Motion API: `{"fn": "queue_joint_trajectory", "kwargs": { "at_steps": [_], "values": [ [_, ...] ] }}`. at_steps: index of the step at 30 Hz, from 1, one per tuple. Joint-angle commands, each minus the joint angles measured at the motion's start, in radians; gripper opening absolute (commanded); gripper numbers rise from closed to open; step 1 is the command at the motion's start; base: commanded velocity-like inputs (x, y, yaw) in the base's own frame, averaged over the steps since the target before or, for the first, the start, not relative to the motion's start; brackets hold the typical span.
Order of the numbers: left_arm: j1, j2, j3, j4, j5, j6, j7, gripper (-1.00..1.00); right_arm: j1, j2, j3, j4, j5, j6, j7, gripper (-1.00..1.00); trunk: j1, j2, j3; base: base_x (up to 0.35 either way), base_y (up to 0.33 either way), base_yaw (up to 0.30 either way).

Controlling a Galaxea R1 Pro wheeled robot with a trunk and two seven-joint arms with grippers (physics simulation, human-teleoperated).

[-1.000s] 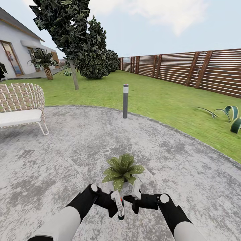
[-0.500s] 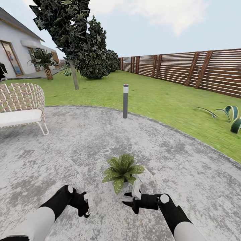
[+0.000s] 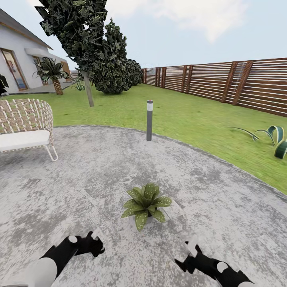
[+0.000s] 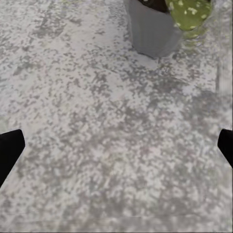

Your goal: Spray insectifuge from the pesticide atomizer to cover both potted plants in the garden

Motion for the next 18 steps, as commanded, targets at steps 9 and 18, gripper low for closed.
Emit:
{"fn": "queue_joint_trajectory", "kwargs": {
  "at_steps": [9,18],
  "values": [
    [0.115,-0.007,0.004,0.115,0.410,-0.256,0.461,-1.00,0.189,0.009,-0.009,0.085,-0.123,-0.319,-0.603,1.00,0.000,0.000,-0.001,0.000,0.000,0.000],
    [0.205,-0.001,0.003,0.167,0.573,-0.336,0.542,-1.00,0.215,0.084,-0.008,0.149,-0.119,-0.432,-0.849,1.00,0.000,0.000,-0.001,0.000,0.000,0.000]
  ]
}}
